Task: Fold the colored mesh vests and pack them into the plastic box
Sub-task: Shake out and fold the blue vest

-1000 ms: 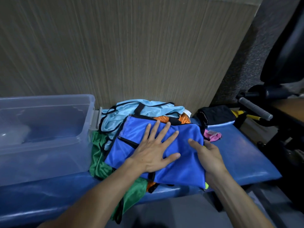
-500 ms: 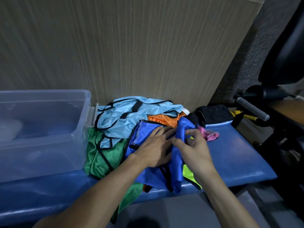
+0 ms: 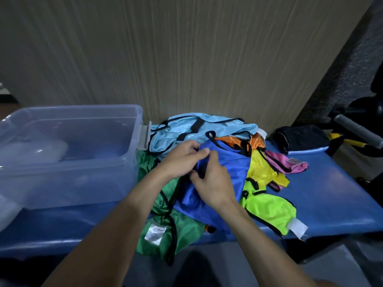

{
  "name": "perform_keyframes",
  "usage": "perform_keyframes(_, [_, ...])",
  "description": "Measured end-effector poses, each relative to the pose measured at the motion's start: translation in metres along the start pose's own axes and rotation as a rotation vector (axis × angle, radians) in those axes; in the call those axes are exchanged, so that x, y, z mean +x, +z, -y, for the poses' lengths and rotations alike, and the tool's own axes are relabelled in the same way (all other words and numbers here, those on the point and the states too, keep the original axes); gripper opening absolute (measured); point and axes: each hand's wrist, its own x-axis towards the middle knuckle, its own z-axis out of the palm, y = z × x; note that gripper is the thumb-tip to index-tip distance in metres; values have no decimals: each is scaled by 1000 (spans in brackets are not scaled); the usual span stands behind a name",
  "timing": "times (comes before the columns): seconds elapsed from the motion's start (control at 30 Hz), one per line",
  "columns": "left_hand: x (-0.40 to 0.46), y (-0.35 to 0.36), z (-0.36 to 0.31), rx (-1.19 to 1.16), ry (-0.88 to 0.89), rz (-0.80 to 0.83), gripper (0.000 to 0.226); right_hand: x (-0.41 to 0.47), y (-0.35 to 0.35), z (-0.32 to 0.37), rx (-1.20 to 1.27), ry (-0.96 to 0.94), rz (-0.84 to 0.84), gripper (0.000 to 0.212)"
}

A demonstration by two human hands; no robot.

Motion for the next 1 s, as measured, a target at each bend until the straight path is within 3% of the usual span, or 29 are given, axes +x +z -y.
perform_keyframes(0.13, [4, 4, 10, 94, 25, -72, 12, -14, -8, -16, -24, -146, 163, 66])
perform_keyframes(0.23, [2, 7, 11, 224, 37, -106, 16, -32, -24, -34, -170, -302, 221, 60])
perform_keyframes(0.4, [-8, 10, 4, 330, 66, -159, 23, -68, -40, -62, -551, -389, 111, 71])
perform_keyframes(0.5, [-12, 12, 4, 345, 60, -190, 28, -83, -37, -73, -634, -400, 0, 58])
perform_keyframes(0.67, [-17, 13, 7, 336, 32, -200, 25, -96, -29, -83, -674, -410, -111, 28])
perform_keyframes(1.0, [-20, 19, 14, 388, 118, -292, 7, -101, -26, -92, -600, -520, -34, 41])
